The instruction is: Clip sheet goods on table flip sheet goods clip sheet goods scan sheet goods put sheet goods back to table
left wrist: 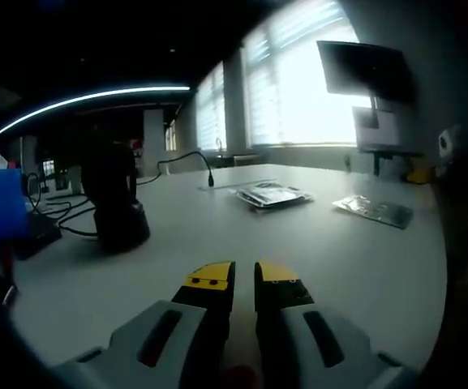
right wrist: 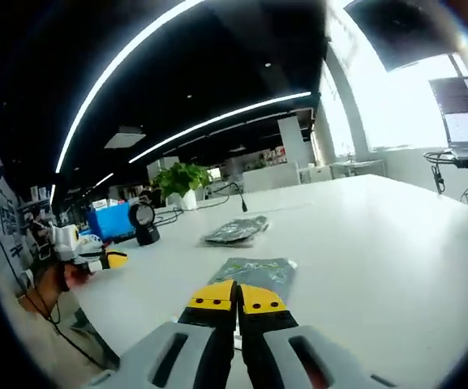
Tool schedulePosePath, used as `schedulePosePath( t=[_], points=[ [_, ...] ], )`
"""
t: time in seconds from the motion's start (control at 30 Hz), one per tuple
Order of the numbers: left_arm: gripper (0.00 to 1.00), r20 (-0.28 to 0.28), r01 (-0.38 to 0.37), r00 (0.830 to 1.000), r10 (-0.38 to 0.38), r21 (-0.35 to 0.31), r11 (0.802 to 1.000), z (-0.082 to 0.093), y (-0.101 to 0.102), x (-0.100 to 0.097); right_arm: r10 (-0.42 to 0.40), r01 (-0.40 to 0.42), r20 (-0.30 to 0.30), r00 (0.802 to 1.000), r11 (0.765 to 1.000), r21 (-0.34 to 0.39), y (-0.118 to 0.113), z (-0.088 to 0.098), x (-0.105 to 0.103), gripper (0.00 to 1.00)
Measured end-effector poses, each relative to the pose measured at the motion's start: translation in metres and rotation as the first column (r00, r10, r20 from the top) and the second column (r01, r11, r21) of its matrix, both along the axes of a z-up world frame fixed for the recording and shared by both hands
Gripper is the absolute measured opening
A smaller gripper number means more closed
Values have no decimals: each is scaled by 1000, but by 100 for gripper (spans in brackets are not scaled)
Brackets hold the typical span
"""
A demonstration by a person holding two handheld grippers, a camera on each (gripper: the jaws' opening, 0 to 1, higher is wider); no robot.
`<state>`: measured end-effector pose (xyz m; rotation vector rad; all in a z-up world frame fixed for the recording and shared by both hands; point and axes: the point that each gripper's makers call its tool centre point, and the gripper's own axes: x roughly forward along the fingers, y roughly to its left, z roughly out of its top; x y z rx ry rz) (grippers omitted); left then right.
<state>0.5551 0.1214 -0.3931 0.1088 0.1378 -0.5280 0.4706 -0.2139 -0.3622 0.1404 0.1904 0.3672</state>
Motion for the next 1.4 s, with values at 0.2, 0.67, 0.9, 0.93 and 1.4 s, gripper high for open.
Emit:
schedulePosePath(
  t=[0.2, 0.67, 0.9, 0.93, 1.4],
  points=[
    [2, 4, 0, 1000, 0, 2, 1000, 1, 0, 0, 85, -84, 57, 995, 996, -19, 2, 11, 7, 0],
    [2, 4, -2, 1000, 2, 2, 1000, 1, -1, -1, 80, -66, 112, 991, 991, -118, -18, 8, 29, 0],
    [2, 20, 2, 1000, -3, 14, 1000, 3, -2, -2, 17, 11, 132, 991, 978, -209, -45, -3, 41, 0],
    [2, 22, 3, 1000, -4, 15, 1000, 3, -2, -2, 11, 17, 134, 991, 979, -205, -48, -5, 42, 0],
    [2, 41, 12, 999, -13, 22, 1000, 5, -3, -3, 51, -22, 123, 991, 974, -226, -48, -22, 45, 0]
  ],
)
